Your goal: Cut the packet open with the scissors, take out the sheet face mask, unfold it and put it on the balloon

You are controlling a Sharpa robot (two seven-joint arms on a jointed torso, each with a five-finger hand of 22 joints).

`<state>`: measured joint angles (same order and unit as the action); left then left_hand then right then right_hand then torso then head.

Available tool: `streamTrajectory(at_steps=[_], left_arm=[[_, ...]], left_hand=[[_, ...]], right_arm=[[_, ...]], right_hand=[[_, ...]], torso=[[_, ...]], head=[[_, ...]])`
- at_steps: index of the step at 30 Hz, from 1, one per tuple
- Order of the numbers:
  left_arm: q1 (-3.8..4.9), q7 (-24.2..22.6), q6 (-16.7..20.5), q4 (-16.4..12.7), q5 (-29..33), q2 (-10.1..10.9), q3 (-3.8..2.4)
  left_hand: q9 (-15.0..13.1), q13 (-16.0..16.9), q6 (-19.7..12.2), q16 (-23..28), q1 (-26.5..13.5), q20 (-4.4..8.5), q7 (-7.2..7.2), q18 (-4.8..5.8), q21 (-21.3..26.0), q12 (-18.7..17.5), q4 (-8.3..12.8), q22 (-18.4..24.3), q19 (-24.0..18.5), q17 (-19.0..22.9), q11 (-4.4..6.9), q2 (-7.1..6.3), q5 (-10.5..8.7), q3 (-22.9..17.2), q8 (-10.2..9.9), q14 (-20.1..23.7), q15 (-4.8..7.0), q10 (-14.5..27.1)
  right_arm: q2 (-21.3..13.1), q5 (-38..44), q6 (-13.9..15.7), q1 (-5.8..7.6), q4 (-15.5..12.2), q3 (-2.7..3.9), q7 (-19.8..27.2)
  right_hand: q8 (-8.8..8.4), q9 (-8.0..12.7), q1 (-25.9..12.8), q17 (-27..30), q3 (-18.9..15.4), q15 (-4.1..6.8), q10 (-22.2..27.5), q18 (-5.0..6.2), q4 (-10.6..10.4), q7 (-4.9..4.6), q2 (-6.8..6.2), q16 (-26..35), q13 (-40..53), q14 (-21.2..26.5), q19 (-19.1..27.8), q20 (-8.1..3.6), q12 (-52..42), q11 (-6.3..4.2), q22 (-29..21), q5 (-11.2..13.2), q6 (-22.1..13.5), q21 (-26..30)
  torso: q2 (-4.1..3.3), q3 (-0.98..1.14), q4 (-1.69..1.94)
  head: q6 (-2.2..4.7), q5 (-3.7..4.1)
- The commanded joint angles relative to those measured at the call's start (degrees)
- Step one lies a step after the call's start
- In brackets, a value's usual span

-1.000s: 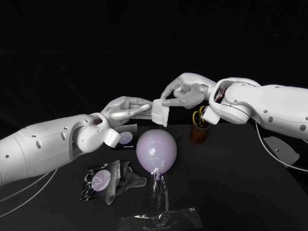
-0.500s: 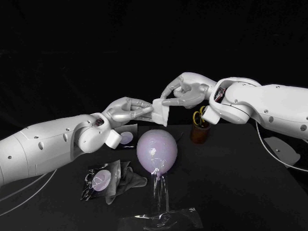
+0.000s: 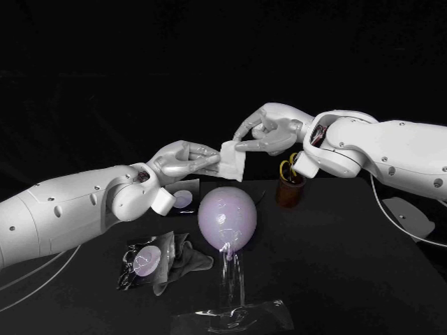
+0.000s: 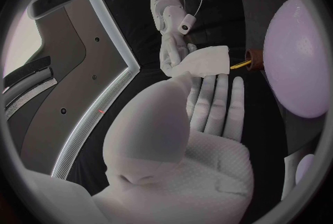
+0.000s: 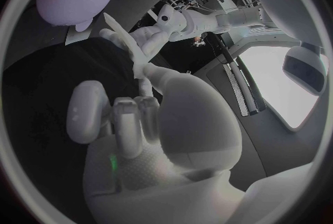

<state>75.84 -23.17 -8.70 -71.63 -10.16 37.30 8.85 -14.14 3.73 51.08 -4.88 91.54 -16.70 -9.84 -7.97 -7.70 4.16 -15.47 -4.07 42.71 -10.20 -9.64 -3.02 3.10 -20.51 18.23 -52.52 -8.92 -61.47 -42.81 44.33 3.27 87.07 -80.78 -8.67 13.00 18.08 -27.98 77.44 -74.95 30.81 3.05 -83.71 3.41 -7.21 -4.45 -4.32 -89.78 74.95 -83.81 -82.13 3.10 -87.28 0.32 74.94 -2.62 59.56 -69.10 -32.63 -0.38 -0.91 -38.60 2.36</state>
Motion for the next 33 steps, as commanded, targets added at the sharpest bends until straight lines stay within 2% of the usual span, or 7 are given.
streamTrajectory(at_steps=[1, 8, 25, 30, 33], left_arm=[[0.03, -0.53, -1.49, -0.16, -0.06, -0.03, -0.09], [0.03, -0.26, -1.63, -0.21, -0.05, -0.07, -0.09], [0.0, 0.67, -1.1, -0.11, -0.26, -0.17, -0.09], [-0.02, 0.92, -1.04, -0.05, -0.45, -0.19, -0.09], [-0.03, 1.02, -1.04, 0.0, -0.51, -0.22, -0.09]], left_hand=[[-0.13, -0.1, 0.65, -0.29, 0.41, 0.09, 0.21, -1.11, 0.03, 0.14, 0.15, 0.09, 0.36, -0.09, 0.1, 0.17, -0.32, -0.44, 0.4, -0.43, -0.06, -0.66], [-0.16, -0.11, 0.7, -0.32, 0.46, 0.08, 0.19, -1.16, 0.05, 0.07, 0.2, 0.1, 0.36, -0.11, 0.13, -0.03, -0.33, -0.43, 0.45, -0.5, -0.04, -0.74], [0.15, -0.19, -0.31, -0.1, -0.27, 0.01, -1.33, -1.33, 0.33, -0.63, -0.31, 0.17, 0.44, -0.11, -0.01, -3.01, -0.34, 0.63, -0.27, -0.32, -0.12, 0.1], [0.21, -0.18, -0.37, -0.05, -0.12, 0.0, -1.45, -1.31, 0.42, -0.63, -0.23, 0.19, 0.38, -0.1, -0.01, -3.34, -0.33, 0.7, -0.36, -0.26, -0.14, 0.24], [0.29, -0.18, -0.37, 0.04, 0.65, 0.0, -1.74, -1.25, 0.51, -0.62, 0.06, 0.19, 0.35, -0.09, -0.08, -2.99, -0.31, 0.11, -0.46, -0.15, -0.17, 0.49]], right_arm=[[0.15, 0.19, 0.06, 0.04, 0.09, 0.05, 0.67], [0.26, 0.19, 0.1, 0.04, 0.14, 0.05, 0.66], [0.24, 0.01, 0.11, 0.04, 0.16, 0.05, 0.67], [0.25, -0.13, 0.02, 0.04, 0.17, 0.05, 0.74], [0.25, -0.18, 0.05, 0.04, 0.16, 0.05, 0.75]], right_hand=[[0.25, -2.49, 0.37, -15.05, -0.23, -0.06, -4.87, 0.49, -0.01, -0.02, 0.41, -0.22, 13.82, -6.19, 0.52, 0.08, -0.23, 0.03, 9.77, -0.17, 0.31, 0.16], [0.25, -2.49, 0.37, -15.05, -0.23, -0.06, -4.87, 0.49, -0.01, -0.02, 0.41, -0.22, 13.82, -6.19, 0.52, 0.08, -0.23, 0.03, 9.77, -0.17, 0.31, 0.16], [0.31, -2.52, 0.41, -15.05, -0.29, -0.07, -4.92, 0.47, 0.02, -0.04, 0.48, -0.22, 13.86, -6.19, 0.47, 0.09, -0.32, 0.05, 9.81, -0.17, 0.25, 0.03], [0.31, -2.52, 0.41, -15.05, -0.29, -0.07, -4.92, 0.47, 0.02, -0.04, 0.48, -0.22, 13.86, -6.19, 0.47, 0.09, -0.32, 0.05, 9.81, -0.17, 0.25, 0.03], [0.31, -2.52, 0.41, -15.05, -0.29, -0.07, -4.92, 0.47, 0.02, -0.04, 0.48, -0.22, 13.86, -6.19, 0.47, 0.09, -0.32, 0.05, 9.81, -0.17, 0.25, 0.03]], torso=[[-0.03, -0.02, -0.02], [-0.03, 0.0, -0.01], [-0.01, -0.01, -0.01], [0.0, 0.0, 0.0], [-0.02, 0.0, -0.05]], head=[[-0.08, 0.04], [-0.14, 0.08], [-0.15, 0.19], [-0.16, 0.24], [-0.11, 0.29]])
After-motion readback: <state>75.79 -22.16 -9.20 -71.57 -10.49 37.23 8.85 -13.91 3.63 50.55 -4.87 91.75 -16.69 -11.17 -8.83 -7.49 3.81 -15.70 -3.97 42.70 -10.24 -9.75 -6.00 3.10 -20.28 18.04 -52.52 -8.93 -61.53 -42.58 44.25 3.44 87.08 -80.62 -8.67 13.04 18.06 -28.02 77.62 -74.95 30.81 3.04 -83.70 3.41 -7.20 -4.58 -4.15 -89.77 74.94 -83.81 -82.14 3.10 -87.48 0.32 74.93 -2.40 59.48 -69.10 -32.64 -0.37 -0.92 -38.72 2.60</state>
